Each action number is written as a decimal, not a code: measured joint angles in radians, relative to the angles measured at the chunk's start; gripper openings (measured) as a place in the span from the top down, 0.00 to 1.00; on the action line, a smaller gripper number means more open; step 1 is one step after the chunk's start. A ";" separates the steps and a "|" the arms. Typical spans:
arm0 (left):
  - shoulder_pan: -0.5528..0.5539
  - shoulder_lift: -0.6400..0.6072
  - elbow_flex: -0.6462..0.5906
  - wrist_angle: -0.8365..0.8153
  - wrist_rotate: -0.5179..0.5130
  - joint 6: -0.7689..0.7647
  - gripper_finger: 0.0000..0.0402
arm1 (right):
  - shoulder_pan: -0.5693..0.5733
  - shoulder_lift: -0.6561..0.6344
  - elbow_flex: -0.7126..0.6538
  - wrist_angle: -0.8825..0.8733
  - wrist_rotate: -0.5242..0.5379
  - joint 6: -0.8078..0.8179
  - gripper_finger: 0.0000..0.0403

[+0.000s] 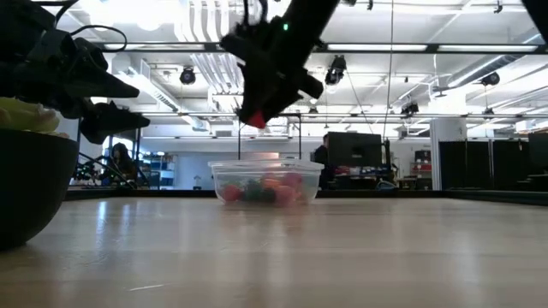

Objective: Pick and placing Produce into tupperware
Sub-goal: Put the red strawberry into the transparent bin, then return to Home Position

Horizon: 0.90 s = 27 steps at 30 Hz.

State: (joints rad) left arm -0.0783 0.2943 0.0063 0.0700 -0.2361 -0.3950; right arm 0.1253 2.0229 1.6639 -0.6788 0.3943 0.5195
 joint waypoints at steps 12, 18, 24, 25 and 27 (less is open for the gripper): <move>0.000 0.004 0.000 0.000 0.000 0.000 0.16 | -0.304 -0.011 0.012 -0.075 -0.346 -0.065 0.57; 0.000 0.004 0.000 0.000 0.000 0.000 0.16 | -0.300 -0.011 0.013 -0.074 -0.320 -0.063 0.50; 0.000 0.006 0.000 0.000 0.000 0.000 0.16 | -0.265 -0.081 0.036 -0.160 -0.290 -0.059 0.48; 0.000 0.006 0.000 0.000 0.000 0.000 0.16 | -0.254 -0.111 0.036 -0.161 -0.289 -0.068 0.48; 0.000 0.005 0.000 0.000 0.000 0.000 0.16 | -0.228 -0.170 0.036 -0.150 -0.289 -0.074 0.49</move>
State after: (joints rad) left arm -0.0782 0.2996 0.0063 0.0702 -0.2361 -0.3950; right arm -0.1024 1.8524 1.6997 -0.8287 0.1057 0.4454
